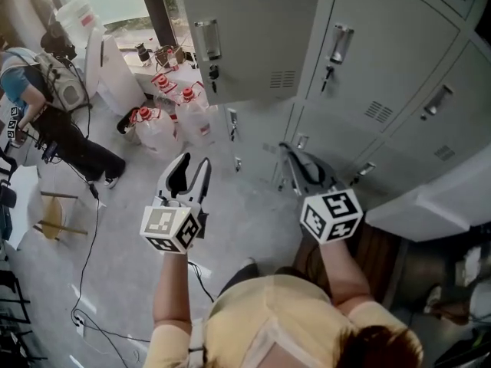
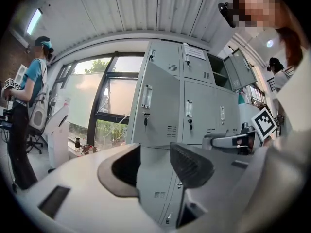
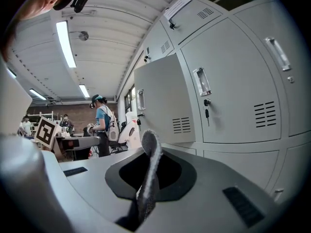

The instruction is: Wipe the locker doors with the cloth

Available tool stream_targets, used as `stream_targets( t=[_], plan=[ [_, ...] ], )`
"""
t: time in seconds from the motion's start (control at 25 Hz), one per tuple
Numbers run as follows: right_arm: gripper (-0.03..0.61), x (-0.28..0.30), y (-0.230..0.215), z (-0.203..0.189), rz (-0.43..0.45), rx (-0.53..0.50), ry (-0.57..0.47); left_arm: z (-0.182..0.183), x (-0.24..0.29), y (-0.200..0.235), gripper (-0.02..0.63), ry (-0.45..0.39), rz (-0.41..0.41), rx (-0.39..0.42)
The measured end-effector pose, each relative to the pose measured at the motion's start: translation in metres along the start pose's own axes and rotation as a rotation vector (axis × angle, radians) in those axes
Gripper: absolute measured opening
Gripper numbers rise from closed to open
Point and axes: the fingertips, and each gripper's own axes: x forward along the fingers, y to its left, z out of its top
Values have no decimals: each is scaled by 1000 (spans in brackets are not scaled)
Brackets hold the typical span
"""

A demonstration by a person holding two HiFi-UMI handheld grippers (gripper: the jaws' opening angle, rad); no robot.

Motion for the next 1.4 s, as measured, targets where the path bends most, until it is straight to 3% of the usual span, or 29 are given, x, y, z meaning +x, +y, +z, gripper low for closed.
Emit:
stream_targets(
  t=[0.24, 0.64, 1.4],
  plan=[
    [15, 35, 8, 27, -37, -21, -59, 10, 35, 29, 170, -10, -83, 35],
    [15, 67, 11, 64, -14, -43, -93, 20, 76, 48, 170, -2, -161, 50],
    [15, 127, -21, 101, 130, -27, -137, 30, 148, 71, 170, 46, -150, 106]
  ],
)
